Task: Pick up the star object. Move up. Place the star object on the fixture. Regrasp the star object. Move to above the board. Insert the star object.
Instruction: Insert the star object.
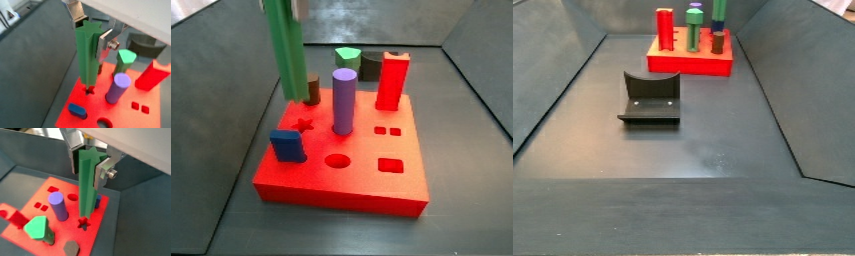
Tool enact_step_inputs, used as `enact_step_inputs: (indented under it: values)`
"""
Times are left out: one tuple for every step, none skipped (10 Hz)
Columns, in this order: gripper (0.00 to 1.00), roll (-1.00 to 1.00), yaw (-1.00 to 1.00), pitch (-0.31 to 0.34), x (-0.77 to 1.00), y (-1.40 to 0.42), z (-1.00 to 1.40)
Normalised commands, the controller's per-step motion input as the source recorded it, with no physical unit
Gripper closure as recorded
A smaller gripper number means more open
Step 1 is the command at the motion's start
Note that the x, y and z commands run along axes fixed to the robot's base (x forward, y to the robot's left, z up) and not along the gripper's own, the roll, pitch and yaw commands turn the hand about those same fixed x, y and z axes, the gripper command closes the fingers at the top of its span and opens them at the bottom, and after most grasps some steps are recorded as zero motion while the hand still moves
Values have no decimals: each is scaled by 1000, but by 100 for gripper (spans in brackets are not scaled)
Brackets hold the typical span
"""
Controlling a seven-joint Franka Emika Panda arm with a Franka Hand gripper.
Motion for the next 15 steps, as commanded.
enact_step_inputs:
  values:
    - [100, 0, 0, 0, 0, 0, -106]
    - [100, 100, 0, 51, 323, 134, -380]
    - [100, 116, 0, 79, 406, 283, -489]
    - [100, 106, 0, 11, 371, 254, -500]
    - [100, 0, 37, 0, 286, 29, -140]
    - [100, 0, 0, 0, 54, -29, -114]
    - [100, 0, 0, 0, 209, -137, -251]
    - [100, 0, -17, 0, 171, -129, -203]
    - [100, 0, -3, 0, 149, -57, -143]
    - [100, 0, 0, 0, 166, 0, -280]
    - [100, 0, 80, 19, 71, 106, -223]
    - [100, -4, -34, 0, 0, 0, -117]
    - [100, 0, -123, 0, 0, -6, -109]
    - [100, -26, 0, 0, -80, 31, -26]
    - [100, -127, 80, -96, -120, 89, 46]
